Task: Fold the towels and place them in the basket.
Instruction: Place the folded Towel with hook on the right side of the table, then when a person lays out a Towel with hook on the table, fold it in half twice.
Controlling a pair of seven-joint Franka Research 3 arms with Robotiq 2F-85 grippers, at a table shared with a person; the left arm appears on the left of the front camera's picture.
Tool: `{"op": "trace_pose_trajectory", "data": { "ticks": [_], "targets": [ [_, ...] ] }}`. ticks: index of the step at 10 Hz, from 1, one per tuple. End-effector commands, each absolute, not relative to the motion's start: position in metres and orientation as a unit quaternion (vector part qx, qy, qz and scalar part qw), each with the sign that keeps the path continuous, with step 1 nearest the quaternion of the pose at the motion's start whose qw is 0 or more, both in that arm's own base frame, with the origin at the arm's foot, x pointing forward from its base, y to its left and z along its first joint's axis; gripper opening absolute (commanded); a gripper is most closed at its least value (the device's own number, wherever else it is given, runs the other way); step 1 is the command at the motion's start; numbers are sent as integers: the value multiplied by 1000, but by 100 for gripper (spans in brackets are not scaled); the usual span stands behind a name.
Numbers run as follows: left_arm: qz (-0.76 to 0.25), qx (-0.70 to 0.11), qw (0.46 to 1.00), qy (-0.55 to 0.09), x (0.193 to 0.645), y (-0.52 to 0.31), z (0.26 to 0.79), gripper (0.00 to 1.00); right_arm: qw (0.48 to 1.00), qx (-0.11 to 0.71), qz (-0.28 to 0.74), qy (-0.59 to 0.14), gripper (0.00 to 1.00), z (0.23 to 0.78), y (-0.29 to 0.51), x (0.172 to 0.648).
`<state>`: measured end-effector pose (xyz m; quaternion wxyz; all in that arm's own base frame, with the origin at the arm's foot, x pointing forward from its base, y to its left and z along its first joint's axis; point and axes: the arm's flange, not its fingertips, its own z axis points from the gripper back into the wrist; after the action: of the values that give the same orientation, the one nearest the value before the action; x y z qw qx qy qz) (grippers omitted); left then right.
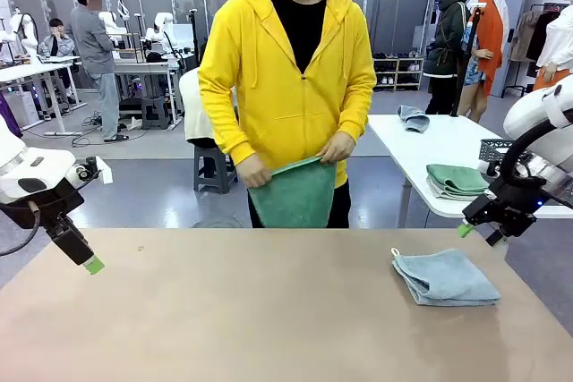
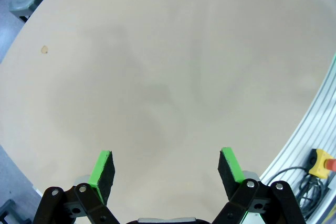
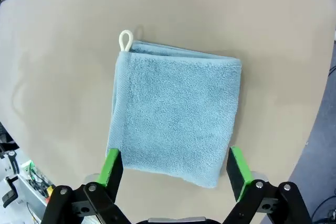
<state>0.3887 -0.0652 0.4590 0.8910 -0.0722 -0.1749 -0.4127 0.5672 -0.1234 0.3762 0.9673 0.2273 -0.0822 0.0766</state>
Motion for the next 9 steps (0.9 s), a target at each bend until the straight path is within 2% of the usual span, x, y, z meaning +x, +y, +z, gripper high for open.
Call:
{"op": "trace_pose_trajectory", "data": {
  "ticks": [1, 9],
  "targets": [
    [-406, -64, 895, -175, 393, -67, 461, 100, 965, 235, 79, -83, 100, 377, -130, 566],
    [-406, -64, 895, -175, 393, -67, 461, 100, 965, 235, 79, -83, 100, 377, -130, 566]
  ]
}}
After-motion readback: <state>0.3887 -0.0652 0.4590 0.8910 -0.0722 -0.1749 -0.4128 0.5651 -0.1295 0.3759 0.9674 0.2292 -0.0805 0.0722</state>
